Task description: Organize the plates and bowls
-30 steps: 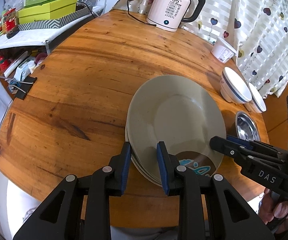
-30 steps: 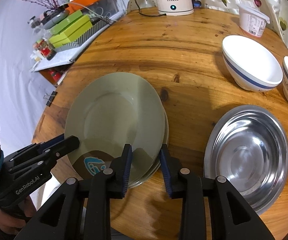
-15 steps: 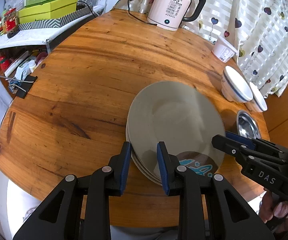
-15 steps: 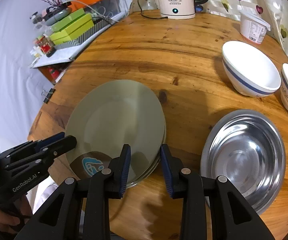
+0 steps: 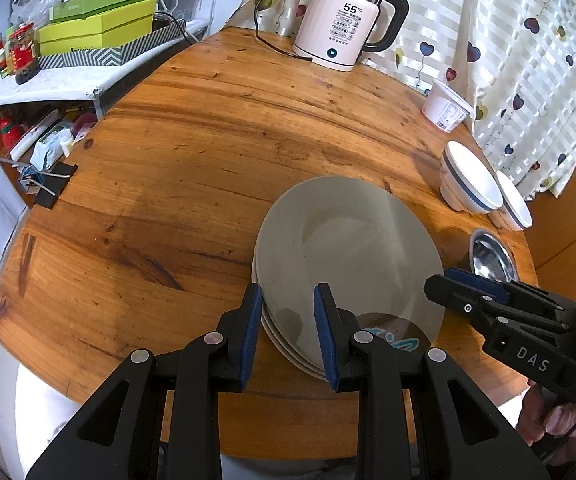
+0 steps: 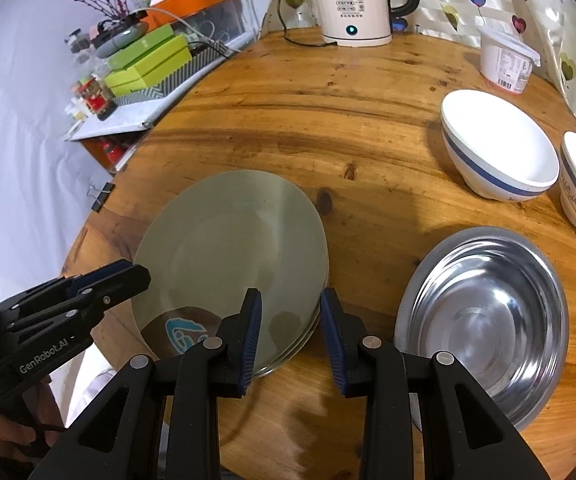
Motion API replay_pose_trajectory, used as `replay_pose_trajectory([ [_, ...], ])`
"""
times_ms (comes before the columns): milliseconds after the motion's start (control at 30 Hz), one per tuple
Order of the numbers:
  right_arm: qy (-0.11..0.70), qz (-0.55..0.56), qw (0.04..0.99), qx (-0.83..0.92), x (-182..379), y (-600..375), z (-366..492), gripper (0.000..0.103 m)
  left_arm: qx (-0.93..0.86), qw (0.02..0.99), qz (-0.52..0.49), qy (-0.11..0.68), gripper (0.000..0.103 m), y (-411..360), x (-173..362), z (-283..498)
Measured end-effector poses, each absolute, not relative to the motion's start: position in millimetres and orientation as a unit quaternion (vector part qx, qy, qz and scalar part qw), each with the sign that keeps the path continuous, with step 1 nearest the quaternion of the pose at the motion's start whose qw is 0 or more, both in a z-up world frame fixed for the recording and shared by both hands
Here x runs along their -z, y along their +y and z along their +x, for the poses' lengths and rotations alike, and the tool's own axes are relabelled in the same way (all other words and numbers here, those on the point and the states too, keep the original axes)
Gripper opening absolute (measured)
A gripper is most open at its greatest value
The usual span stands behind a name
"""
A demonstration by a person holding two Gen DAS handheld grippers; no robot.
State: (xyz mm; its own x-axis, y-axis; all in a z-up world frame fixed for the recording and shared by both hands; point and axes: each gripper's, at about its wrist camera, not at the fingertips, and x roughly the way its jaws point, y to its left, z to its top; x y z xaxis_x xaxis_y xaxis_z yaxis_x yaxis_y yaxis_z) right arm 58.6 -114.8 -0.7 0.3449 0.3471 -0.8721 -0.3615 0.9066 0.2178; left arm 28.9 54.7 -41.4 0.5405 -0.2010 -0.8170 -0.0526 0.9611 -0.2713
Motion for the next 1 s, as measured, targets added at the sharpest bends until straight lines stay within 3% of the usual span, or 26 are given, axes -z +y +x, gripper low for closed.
replay_pose_trajectory([
  [1000,0.476,-0.011,0.852,-0.220,-39,-137,44,0.031,0.068,0.888,-0.099,0.444,0.027,28,7,26],
])
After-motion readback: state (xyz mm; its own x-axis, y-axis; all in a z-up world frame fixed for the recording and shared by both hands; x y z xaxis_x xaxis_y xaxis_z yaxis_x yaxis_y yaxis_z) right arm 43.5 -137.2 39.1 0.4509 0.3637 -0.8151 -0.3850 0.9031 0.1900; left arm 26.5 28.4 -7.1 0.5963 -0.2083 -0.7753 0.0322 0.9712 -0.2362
